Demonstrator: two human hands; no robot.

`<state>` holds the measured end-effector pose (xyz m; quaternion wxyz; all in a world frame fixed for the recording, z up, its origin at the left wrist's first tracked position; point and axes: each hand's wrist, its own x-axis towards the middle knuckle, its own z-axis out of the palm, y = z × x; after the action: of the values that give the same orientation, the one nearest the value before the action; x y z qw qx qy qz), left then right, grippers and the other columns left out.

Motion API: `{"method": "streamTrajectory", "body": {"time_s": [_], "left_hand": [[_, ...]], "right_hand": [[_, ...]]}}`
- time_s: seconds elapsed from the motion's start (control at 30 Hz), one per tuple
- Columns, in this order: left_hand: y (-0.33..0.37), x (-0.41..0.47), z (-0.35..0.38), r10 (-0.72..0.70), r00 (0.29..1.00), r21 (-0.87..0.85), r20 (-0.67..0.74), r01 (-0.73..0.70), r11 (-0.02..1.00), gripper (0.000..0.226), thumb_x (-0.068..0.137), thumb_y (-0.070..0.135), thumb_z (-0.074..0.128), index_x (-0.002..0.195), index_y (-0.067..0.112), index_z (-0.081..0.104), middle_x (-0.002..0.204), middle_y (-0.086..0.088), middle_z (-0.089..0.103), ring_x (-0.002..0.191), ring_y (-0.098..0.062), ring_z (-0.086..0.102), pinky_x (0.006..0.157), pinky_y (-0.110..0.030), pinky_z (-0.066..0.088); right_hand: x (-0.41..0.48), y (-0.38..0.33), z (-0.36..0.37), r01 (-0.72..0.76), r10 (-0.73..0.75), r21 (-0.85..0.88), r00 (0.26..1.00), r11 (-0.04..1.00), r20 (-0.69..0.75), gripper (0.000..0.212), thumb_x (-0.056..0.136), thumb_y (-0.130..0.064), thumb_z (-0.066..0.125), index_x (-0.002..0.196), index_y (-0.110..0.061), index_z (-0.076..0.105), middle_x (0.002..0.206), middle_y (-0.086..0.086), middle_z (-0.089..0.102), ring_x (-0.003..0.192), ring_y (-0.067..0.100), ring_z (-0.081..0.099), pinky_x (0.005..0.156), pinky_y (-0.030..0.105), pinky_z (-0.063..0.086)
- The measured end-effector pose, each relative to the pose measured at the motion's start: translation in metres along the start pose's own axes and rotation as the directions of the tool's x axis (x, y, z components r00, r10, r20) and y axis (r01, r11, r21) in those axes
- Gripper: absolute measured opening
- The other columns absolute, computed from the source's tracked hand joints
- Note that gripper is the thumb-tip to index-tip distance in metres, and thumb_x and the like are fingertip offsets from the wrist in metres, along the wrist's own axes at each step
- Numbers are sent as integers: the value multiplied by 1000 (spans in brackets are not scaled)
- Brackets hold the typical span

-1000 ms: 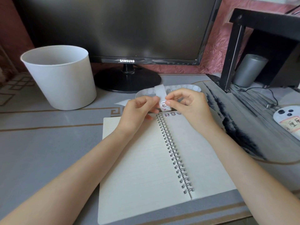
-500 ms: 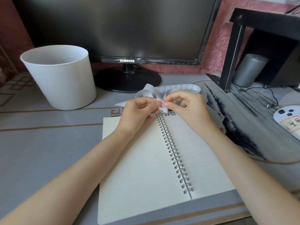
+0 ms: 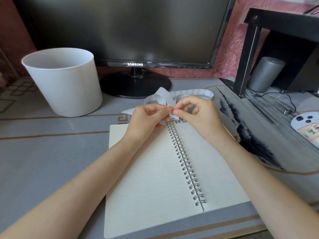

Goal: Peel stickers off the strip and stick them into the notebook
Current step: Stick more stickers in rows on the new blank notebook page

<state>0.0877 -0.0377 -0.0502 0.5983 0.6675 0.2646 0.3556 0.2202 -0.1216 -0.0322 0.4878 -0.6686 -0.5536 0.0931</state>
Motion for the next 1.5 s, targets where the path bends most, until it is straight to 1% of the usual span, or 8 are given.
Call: {"method": "streamTrajectory", "body": {"time_s": [0.27,0.43,0.7,0.83,0.93,1.1,1.23,1.5], "left_hand": [[-2,3,-1,-58,998,-46,-36,56,997,16,91,19,61,82,8,70,72,-4,69,65,-5,62,55,-13,45],[-2,3,-2,-58,997,-71,-54,54,996,15,91,16,61,81,8,69,82,-11,69,65,-8,62,53,-19,48],[-3,2,-2,-52,997,-56,-65,49,997,15,90,16,62,81,7,69,86,-7,70,69,-8,64,51,-18,47],[-3,2,-2,-34,996,-16,-87,33,999,16,90,19,63,77,12,69,81,1,70,57,-4,59,43,-16,37],[0,1,-2,-50,996,-129,-72,41,991,13,91,14,61,83,6,67,80,-5,71,62,-12,70,45,-18,46],[-1,1,-4,-50,998,-264,-49,35,964,17,92,9,58,94,-7,65,86,-9,74,85,-19,72,69,-21,57],[-3,2,-3,-29,998,-265,-49,15,964,12,92,8,58,89,-1,66,89,-7,74,90,-16,71,72,-19,55],[-5,2,-2,-34,998,-237,-54,20,971,13,92,8,59,85,2,67,92,-9,72,89,-17,71,70,-18,54]], "right_hand": [[2,2,-3,118,-119,30,993,993,16,7,77,-10,75,77,-9,68,84,5,59,71,2,48,64,8,35],[7,-4,-20,-142,150,344,989,928,3,8,83,-6,68,81,-12,64,73,-5,64,60,1,55,58,8,40],[9,20,-47,-500,501,-27,863,866,62,3,83,-14,69,83,-11,69,62,0,60,36,-3,44,40,11,30],[10,26,-51,-513,513,-22,854,858,89,2,84,-11,68,84,-9,69,66,3,62,46,0,53,46,11,44],[11,24,-51,-495,483,110,868,862,120,3,85,-8,66,84,-8,69,68,5,63,54,5,59,54,15,52],[11,26,-49,-505,502,17,861,863,88,1,82,-14,69,82,-14,69,65,-2,65,49,-2,53,46,12,38],[11,29,-48,-519,519,-24,851,855,80,4,82,-15,70,84,-12,70,69,0,66,40,-3,47,42,12,31],[11,32,-46,-513,517,-74,853,855,70,5,82,-14,69,78,-15,68,66,-2,64,49,3,46,44,14,32]]}}
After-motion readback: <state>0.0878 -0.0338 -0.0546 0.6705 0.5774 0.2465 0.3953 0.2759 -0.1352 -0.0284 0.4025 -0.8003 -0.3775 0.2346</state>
